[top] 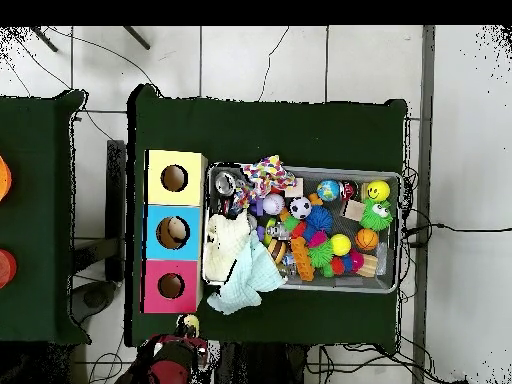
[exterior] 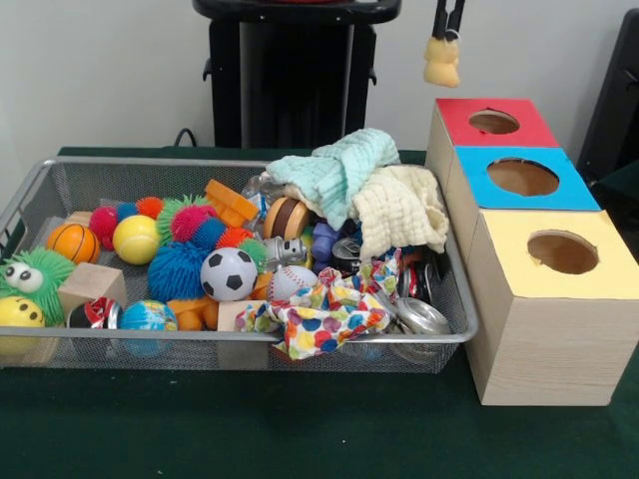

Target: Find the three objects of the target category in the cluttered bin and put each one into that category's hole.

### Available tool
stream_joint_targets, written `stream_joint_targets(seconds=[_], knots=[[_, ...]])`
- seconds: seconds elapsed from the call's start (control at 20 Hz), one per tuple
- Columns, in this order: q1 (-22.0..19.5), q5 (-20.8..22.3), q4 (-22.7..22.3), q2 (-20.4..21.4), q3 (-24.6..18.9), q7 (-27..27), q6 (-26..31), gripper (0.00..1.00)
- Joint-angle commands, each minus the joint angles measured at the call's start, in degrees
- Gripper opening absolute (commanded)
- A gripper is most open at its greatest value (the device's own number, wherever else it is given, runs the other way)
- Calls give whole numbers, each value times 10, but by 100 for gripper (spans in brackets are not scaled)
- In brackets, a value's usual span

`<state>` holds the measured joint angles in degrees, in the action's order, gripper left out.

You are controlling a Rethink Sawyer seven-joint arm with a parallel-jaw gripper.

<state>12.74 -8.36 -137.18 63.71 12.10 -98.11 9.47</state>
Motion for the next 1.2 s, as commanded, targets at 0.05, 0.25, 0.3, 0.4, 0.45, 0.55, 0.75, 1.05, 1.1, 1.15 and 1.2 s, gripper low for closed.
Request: stream_joint_targets(seconds=[0.05, 0.25, 0.3, 0.4, 0.45, 0.55, 0.75, 1.05, 1.1, 1.15, 1.2], knots=[[-12, 8, 78, -32, -66, -52, 68, 0], [1, 1, 102, -50, -65, -67, 77, 0], [8, -2, 103, -53, -64, -74, 74, 0], [28, -6, 114, -62, -51, -90, 74, 0], [38, -8, 120, -70, -46, -98, 72, 0], [47, -12, 127, -79, -41, -104, 69, 0], [49, -16, 130, -91, -42, -105, 54, 0], [68, -23, 140, -109, -34, -117, 42, 0], [71, -25, 141, -112, -33, -119, 39, 0], [74, -26, 142, -116, -31, -121, 36, 0], [75, -27, 141, -118, -31, -122, 33, 0]])
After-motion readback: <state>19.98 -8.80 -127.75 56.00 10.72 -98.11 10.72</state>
